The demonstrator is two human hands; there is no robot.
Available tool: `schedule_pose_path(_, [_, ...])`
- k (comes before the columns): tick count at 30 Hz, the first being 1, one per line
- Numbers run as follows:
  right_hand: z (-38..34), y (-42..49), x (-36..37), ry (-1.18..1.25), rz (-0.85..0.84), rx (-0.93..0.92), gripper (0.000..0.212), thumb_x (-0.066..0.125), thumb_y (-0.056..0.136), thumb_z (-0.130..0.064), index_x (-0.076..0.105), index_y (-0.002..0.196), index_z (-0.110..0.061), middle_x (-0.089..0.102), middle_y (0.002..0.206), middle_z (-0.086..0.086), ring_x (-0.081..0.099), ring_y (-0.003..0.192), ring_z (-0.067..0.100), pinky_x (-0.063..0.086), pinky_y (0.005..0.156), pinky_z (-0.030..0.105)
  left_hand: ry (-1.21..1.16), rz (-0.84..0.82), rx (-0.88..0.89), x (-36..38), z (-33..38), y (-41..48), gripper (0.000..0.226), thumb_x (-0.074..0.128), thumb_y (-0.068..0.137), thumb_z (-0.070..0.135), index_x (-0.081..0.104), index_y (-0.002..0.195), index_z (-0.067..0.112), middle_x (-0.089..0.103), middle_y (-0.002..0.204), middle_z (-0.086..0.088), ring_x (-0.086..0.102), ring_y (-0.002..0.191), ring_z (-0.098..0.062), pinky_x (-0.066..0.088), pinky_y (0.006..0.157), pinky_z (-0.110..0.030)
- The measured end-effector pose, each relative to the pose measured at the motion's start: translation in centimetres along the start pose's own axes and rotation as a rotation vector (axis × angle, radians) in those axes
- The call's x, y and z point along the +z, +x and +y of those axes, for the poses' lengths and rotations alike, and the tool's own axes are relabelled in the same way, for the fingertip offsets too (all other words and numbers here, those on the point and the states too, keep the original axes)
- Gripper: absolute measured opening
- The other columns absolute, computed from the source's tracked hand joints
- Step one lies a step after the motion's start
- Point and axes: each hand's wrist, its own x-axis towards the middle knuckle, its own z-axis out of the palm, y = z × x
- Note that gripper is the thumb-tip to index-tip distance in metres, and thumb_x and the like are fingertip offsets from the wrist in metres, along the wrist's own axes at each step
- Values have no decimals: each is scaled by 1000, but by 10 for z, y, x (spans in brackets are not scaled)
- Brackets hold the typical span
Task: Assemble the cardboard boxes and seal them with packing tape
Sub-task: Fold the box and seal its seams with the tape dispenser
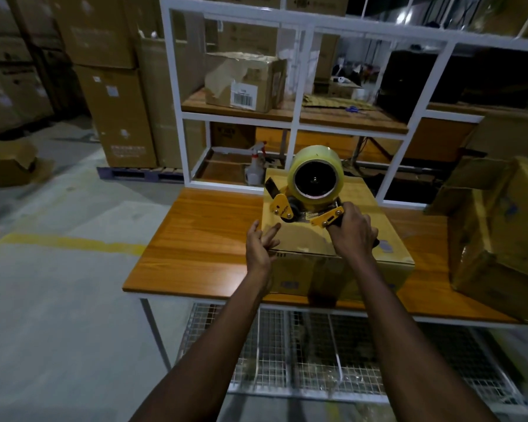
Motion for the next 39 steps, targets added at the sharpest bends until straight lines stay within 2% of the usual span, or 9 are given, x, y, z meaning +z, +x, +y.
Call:
schedule_pose_path(4, [-5, -4, -1, -15, 1, -8, 26, 65, 90, -27, 53, 112, -17, 59, 117, 6, 48, 110, 35, 35, 87, 47, 37, 53, -129, -12, -4, 1, 36, 35, 104, 40, 45, 134, 23, 69, 116, 1, 69, 87, -27, 52, 76, -39])
schedule_pose_path(9, [-9, -6, -8, 26, 14, -5, 23, 64, 92, -30, 53, 107, -17, 60, 114, 7, 51, 109, 37, 36, 87, 49, 126, -218, -419, -25, 19, 5, 59, 31, 100, 60, 51, 131, 14, 70, 113, -11, 67, 91, -30, 55, 71, -37])
schedule_pose_path(13, [-13, -9, -11, 25, 10, -5, 26, 64, 91, -29, 53, 110, -16, 60, 116, 8, 51, 110, 38, 36, 88, 50, 134, -302, -495, -17, 33, 8, 76, 33, 93, 73, 56, 128, 9, 73, 108, -8, 69, 86, -24, 59, 60, -31])
schedule_pose_path(19, [-17, -15, -11, 7, 3, 1, 26, 66, 91, -29, 54, 110, -16, 60, 116, 8, 50, 111, 37, 36, 87, 49, 79, -306, -548, -10, 32, 7, 73, 38, 92, 71, 63, 115, 7, 75, 99, -5, 68, 71, -19, 56, 55, -24])
schedule_pose_path(22, [-19, -17, -11, 8, 0, 5, 27, 66, 91, -29, 54, 110, -16, 60, 116, 8, 50, 111, 36, 36, 87, 48, 13, -264, -524, -12, 27, 5, 61, 45, 95, 62, 66, 108, 7, 76, 87, -3, 66, 57, -15, 53, 49, -20])
schedule_pose_path(25, [-20, -19, -11, 19, -3, 8, 25, 65, 91, -29, 54, 109, -16, 60, 115, 9, 50, 111, 35, 35, 86, 46, -67, -192, -471, -12, 26, 3, 28, 54, 100, 36, 66, 93, 11, 69, 65, 3, 56, 45, -8, 44, 40, -16])
schedule_pose_path(27, [-19, -20, -11, 21, -6, 6, 25, 65, 91, -29, 53, 110, -16, 60, 116, 8, 49, 111, 35, 35, 87, 46, -93, -171, -450, -12, 27, 4, 23, 51, 102, 23, 63, 86, 12, 62, 56, 5, 52, 40, -5, 41, 37, -14])
schedule_pose_path(32, [-19, -22, -8, 26, -26, 19, 28, 65, 92, -27, 54, 115, -15, 60, 119, 9, 49, 114, 35, 35, 90, 48, -136, -131, -432, -18, 22, 11, 20, 60, 97, 26, 63, 85, 10, 63, 57, 3, 53, 40, -6, 43, 37, -15])
schedule_pose_path(39, [-7, -21, 1, -22, -108, -21, 27, 64, 91, -29, 54, 113, -18, 59, 119, 8, 48, 112, 36, 31, 84, 44, 178, -20, -186, -41, 30, 20, 12, 54, 93, 3, 66, 93, 3, 64, 58, -2, 49, 43, -8, 34, 38, -16])
